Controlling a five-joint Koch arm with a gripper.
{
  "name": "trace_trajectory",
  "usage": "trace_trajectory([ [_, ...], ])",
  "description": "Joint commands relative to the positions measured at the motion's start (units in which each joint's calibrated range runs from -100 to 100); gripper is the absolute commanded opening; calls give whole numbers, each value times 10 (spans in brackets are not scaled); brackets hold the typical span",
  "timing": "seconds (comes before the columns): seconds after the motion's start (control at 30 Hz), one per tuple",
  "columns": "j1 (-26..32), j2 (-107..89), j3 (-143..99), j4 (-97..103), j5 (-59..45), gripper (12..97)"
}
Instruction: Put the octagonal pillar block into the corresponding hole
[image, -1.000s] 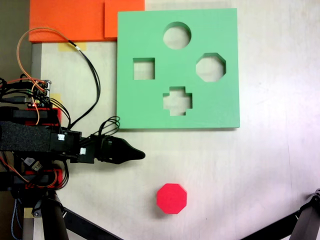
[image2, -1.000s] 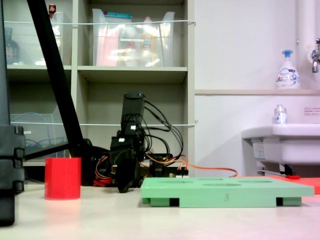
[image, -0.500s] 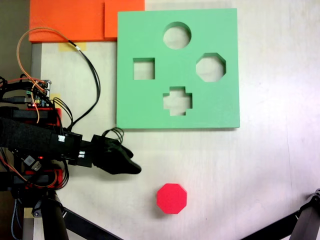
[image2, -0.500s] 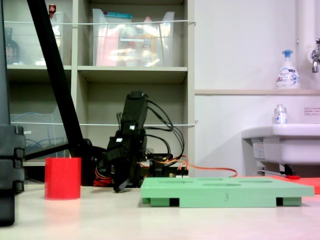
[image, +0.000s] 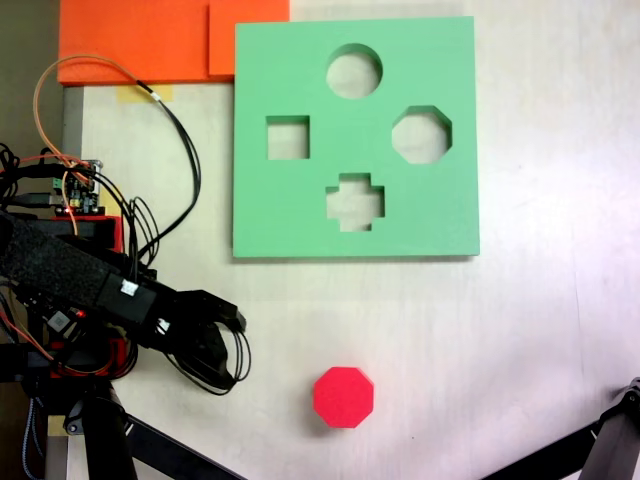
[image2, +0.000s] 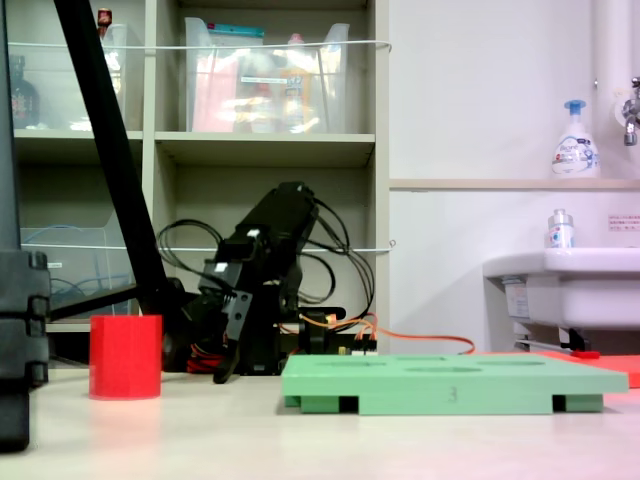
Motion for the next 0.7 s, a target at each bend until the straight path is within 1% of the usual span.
trace_trajectory([
  [0.0,2,-3,18,-237,6,464],
  [0.1,2,-3,85,-301,12,433],
  [0.33,10,-3,275,-409,22,437],
  [0.43,25,-3,415,-490,30,535],
  [0.5,29,15,506,-543,31,552],
  [0.57,30,95,601,-593,31,566],
  [0.67,35,175,681,-614,31,619],
])
